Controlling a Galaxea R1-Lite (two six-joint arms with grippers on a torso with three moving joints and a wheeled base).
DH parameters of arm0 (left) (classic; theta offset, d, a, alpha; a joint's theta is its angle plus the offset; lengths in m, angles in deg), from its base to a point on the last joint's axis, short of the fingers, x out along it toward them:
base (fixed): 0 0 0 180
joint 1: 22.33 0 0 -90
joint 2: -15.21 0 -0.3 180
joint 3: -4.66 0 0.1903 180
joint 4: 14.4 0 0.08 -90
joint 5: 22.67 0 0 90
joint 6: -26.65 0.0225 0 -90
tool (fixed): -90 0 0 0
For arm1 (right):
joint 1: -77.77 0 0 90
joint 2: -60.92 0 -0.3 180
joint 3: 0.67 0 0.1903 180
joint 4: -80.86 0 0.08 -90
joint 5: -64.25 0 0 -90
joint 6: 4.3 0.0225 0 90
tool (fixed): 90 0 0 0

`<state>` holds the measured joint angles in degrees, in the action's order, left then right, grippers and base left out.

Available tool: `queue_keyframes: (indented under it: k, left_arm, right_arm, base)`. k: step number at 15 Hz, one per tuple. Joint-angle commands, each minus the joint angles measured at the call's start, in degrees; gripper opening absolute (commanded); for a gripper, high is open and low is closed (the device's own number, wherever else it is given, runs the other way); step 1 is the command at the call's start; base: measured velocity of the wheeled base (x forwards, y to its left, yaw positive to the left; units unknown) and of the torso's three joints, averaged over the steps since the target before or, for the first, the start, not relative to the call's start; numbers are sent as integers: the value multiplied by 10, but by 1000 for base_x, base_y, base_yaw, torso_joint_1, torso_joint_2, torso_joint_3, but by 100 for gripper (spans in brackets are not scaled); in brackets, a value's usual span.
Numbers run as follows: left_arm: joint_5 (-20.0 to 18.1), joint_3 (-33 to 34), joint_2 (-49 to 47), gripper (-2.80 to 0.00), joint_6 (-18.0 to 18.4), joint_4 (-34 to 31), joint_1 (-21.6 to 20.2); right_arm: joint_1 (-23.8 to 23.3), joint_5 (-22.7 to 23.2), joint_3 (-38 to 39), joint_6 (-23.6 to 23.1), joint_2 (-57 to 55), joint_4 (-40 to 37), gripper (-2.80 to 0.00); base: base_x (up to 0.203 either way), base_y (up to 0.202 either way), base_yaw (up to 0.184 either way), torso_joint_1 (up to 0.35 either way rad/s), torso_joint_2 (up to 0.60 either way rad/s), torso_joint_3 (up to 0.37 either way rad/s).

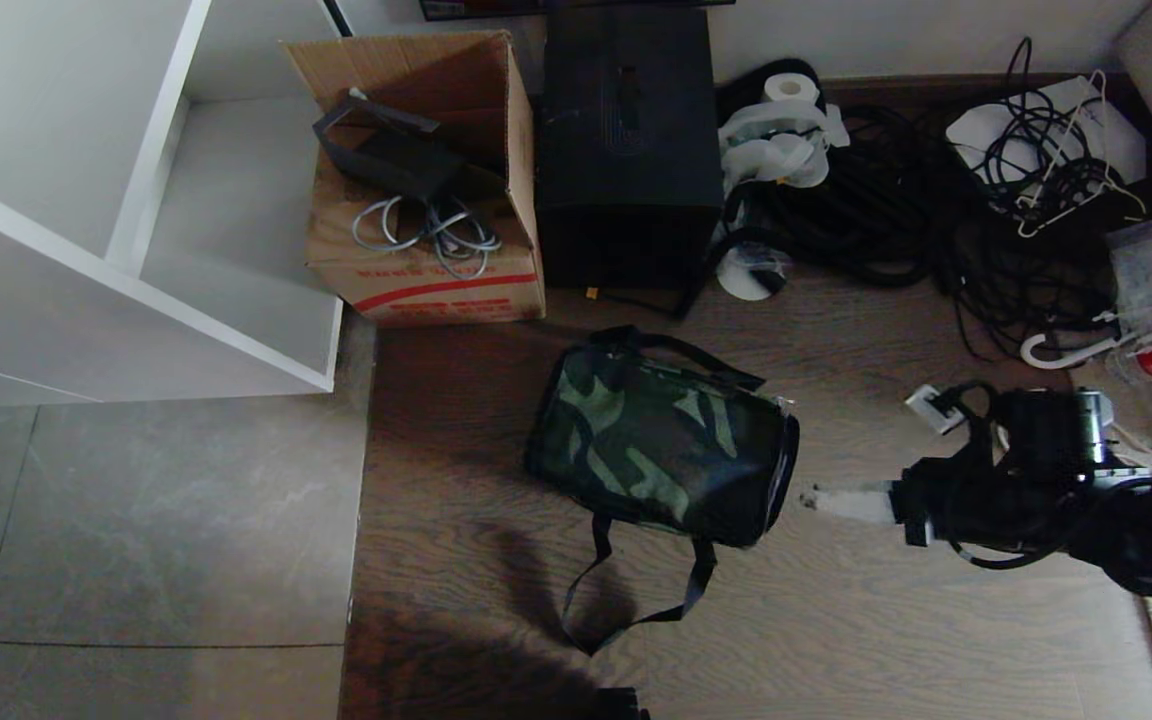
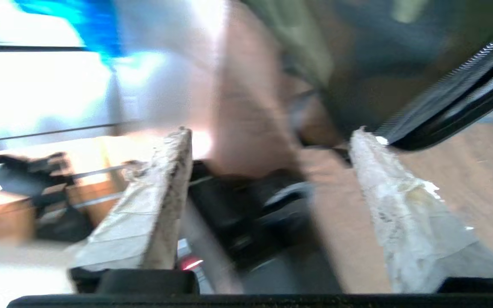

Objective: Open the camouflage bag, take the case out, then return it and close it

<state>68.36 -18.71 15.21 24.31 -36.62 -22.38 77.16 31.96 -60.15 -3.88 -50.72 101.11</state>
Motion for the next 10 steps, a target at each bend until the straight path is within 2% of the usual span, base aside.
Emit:
queue_keyframes:
  k: [1, 2, 3, 5, 6, 8, 10]
  left_arm:
    - [0, 5, 1, -280, 0, 0, 0]
    - [0, 5, 1, -280, 0, 0, 0]
    - [0, 5, 1, -280, 0, 0, 0]
    - [0, 5, 1, -280, 0, 0, 0]
    - [0, 5, 1, -280, 0, 1, 0]
    - [0, 5, 1, -280, 0, 0, 0]
    - [0, 5, 1, -280, 0, 0, 0]
  right_arm:
    - [-39, 71, 5, -9, 126, -126, 0]
    - [-50, 90, 3, -11, 156, -207, 0]
    - [-58, 96, -9, -12, 168, -253, 0]
    - [-59, 73, -36, -11, 143, -289, 0]
    - [-54, 45, -52, -11, 124, -301, 0]
    - [-33, -46, -74, -10, 81, -304, 0]
    - [-4, -141, -113, 24, 41, -303, 0]
  base:
    - [0, 0, 0, 0, 0, 0]
    - [0, 0, 0, 0, 0, 0]
    - [0, 0, 0, 0, 0, 0]
    - [0, 0, 0, 0, 0, 0]
    - [0, 0, 0, 0, 0, 0]
    - [0, 0, 0, 0, 0, 0]
    - [0, 0, 0, 0, 0, 0]
